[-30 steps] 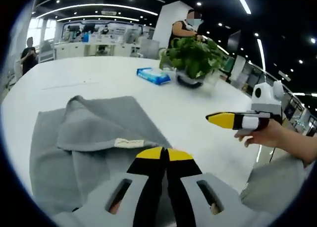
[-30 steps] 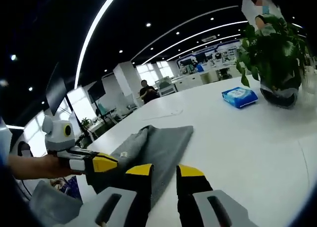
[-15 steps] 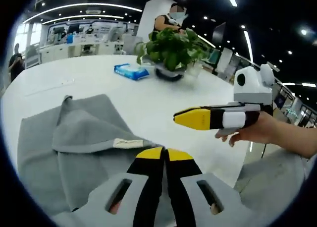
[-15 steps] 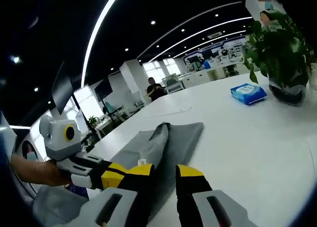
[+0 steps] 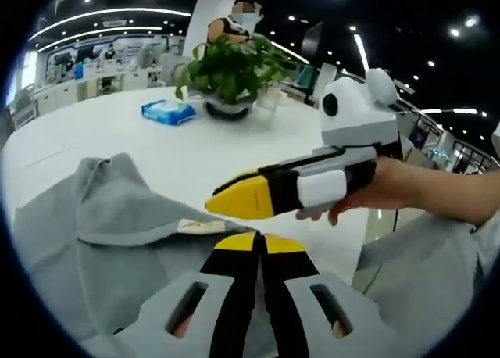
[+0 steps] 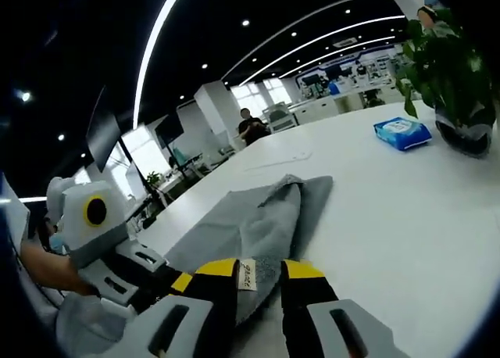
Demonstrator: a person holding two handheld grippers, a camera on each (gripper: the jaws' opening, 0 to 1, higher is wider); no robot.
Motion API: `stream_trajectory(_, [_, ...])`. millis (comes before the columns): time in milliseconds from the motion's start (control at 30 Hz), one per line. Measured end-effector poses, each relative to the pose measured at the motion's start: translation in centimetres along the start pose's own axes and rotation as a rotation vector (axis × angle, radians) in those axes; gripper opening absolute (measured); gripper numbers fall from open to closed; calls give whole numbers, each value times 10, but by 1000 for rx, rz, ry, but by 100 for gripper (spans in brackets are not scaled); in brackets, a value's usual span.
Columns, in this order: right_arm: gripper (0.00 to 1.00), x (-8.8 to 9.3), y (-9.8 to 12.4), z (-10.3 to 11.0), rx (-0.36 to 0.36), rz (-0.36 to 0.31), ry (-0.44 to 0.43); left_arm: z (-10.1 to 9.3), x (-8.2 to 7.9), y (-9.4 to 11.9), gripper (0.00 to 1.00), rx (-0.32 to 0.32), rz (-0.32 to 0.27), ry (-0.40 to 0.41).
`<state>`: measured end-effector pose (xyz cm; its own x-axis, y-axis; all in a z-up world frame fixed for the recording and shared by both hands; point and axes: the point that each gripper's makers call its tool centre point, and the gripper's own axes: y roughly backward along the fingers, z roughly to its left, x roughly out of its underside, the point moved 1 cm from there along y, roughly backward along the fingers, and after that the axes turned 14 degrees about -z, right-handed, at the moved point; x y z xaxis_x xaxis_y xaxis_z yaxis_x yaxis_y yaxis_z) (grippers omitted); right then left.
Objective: Open the folded towel by lifting each exposed corner and separating the folded layers until the towel lies flat within the target outline without major curled edges
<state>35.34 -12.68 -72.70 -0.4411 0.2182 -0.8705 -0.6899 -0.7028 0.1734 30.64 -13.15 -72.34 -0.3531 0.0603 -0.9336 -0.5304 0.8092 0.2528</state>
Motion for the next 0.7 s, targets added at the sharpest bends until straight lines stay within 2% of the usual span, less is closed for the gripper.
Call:
stream_trajectory(67, [19, 6, 0, 1, 0, 30, -4, -4, 1, -1, 1, 12, 3, -26])
stream_trajectory(233, [20, 11, 1, -4, 21, 54, -20, -7, 2, -2, 1, 28, 7, -15])
stream_trajectory(333, [20, 18, 3, -9, 46, 88, -25, -11, 4, -2, 1, 49, 15, -43])
stream_trajectory(500, [20, 28, 5, -11, 60, 135, -39, -18, 7, -1, 1, 70, 27, -45])
stream_trajectory(633, [10, 37, 7, -8, 55, 182, -83, -20, 10, -1, 1, 76, 31, -51])
stream_trajectory(700, [6, 37, 7, -8, 57, 183, -62, -19, 10, -1, 1, 70, 27, -36])
